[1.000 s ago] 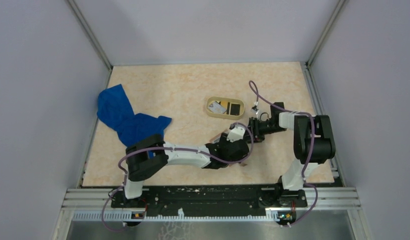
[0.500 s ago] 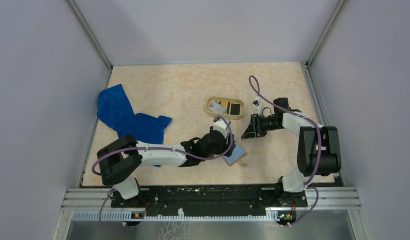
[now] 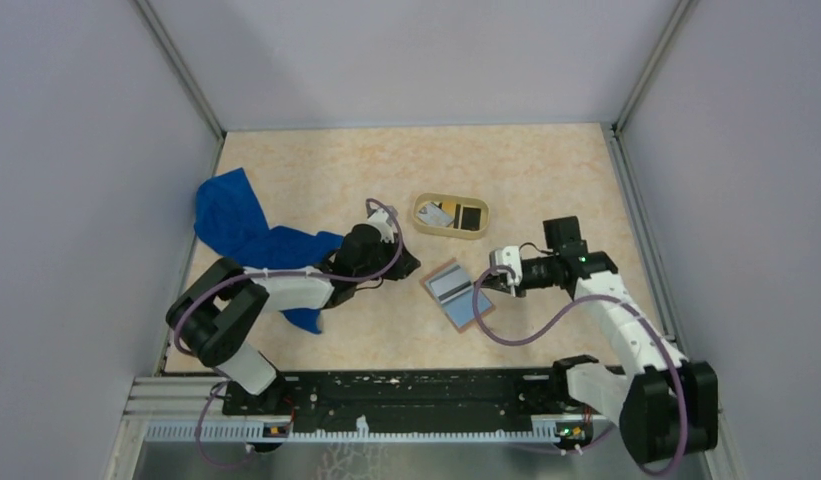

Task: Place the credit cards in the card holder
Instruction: Insert the credit card into the card holder.

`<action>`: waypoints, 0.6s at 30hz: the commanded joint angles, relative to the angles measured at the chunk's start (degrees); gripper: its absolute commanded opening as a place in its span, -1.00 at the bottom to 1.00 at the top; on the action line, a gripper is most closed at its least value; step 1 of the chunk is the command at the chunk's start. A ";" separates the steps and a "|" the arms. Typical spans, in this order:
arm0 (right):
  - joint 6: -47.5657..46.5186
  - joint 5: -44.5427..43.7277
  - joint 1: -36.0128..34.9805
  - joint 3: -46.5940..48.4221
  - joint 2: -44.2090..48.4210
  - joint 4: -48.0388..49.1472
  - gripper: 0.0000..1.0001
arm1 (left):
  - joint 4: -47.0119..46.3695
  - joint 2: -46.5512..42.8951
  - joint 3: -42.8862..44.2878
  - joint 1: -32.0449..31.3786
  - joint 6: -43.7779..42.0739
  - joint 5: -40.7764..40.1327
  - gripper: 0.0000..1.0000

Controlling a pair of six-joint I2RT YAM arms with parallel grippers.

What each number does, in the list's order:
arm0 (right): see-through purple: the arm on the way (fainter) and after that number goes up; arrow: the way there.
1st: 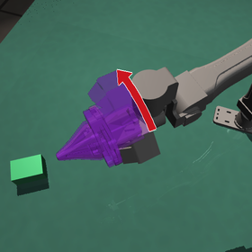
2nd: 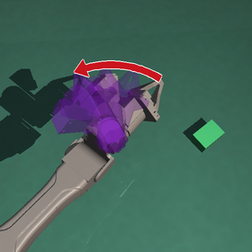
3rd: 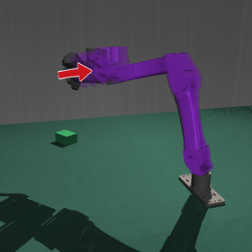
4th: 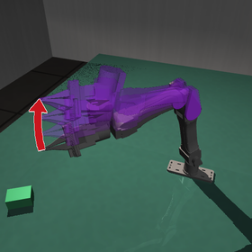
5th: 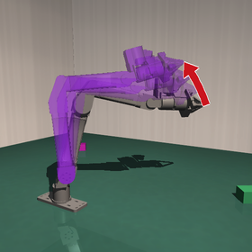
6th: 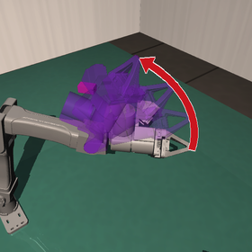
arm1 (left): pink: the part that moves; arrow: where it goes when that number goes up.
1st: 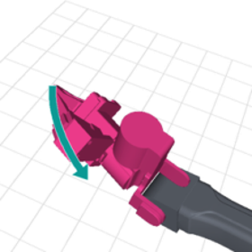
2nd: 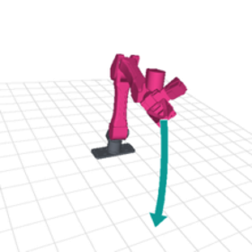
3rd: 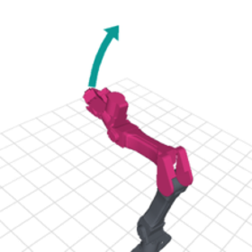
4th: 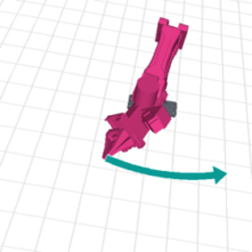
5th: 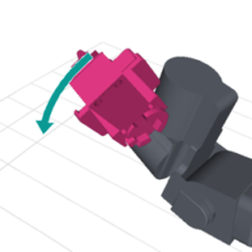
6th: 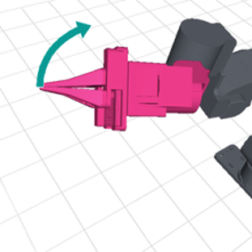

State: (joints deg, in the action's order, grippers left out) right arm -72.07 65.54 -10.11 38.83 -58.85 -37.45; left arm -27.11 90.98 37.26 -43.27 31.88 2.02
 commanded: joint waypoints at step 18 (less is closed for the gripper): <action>-5.63 -36.66 -22.24 -3.20 -15.51 15.78 -0.97 | 5.83 12.42 8.44 4.07 4.69 16.58 -0.57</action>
State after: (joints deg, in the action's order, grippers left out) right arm -79.42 34.13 -30.50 36.34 -73.54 -25.69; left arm -23.49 102.10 43.70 -39.22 36.32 16.01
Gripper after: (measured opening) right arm 0.013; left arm 0.216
